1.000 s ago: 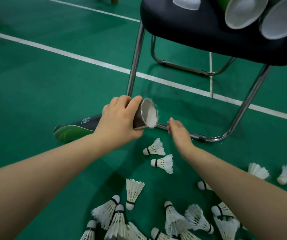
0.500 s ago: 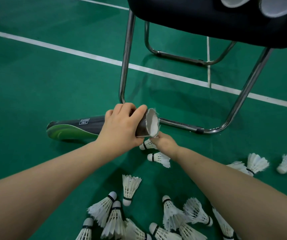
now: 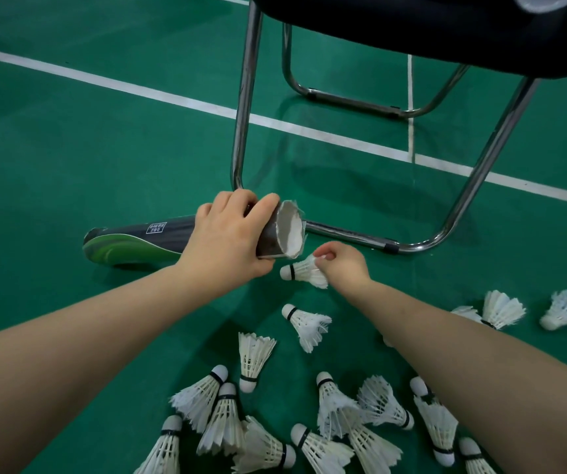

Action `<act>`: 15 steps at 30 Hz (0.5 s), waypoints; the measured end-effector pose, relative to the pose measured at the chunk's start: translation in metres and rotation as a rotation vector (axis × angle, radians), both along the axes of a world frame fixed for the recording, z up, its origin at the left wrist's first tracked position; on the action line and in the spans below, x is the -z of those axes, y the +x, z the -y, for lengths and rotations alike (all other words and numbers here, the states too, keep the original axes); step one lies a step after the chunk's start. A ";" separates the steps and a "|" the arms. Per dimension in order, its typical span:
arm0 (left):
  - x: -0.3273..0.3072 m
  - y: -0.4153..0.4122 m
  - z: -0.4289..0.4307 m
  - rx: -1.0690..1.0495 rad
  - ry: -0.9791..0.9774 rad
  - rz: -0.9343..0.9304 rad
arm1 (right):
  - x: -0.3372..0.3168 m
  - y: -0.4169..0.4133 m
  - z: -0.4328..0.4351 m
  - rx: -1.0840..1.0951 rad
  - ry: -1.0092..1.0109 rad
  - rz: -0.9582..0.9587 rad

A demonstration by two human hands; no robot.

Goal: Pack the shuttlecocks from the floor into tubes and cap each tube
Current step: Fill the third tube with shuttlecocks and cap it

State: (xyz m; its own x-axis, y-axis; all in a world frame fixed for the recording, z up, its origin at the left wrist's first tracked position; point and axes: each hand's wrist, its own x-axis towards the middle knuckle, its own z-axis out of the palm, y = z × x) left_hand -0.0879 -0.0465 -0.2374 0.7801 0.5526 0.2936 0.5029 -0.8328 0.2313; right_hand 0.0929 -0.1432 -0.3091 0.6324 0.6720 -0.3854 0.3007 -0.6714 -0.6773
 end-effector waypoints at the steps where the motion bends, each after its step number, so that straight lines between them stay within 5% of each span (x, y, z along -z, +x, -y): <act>1: -0.001 -0.001 0.000 -0.003 0.001 -0.001 | 0.000 0.001 0.001 0.029 0.000 -0.004; 5: -0.006 -0.003 0.000 -0.010 -0.011 -0.012 | -0.002 -0.005 0.011 -0.079 -0.151 -0.009; 8: -0.005 -0.010 0.000 0.009 0.007 -0.022 | -0.003 -0.020 0.022 -0.308 -0.236 0.334; 11: 0.004 -0.024 -0.002 0.024 0.041 -0.067 | -0.009 -0.042 0.034 -0.572 -0.091 0.623; 15: 0.015 -0.039 0.001 0.021 0.070 -0.126 | -0.008 -0.076 0.042 -0.944 -0.058 0.552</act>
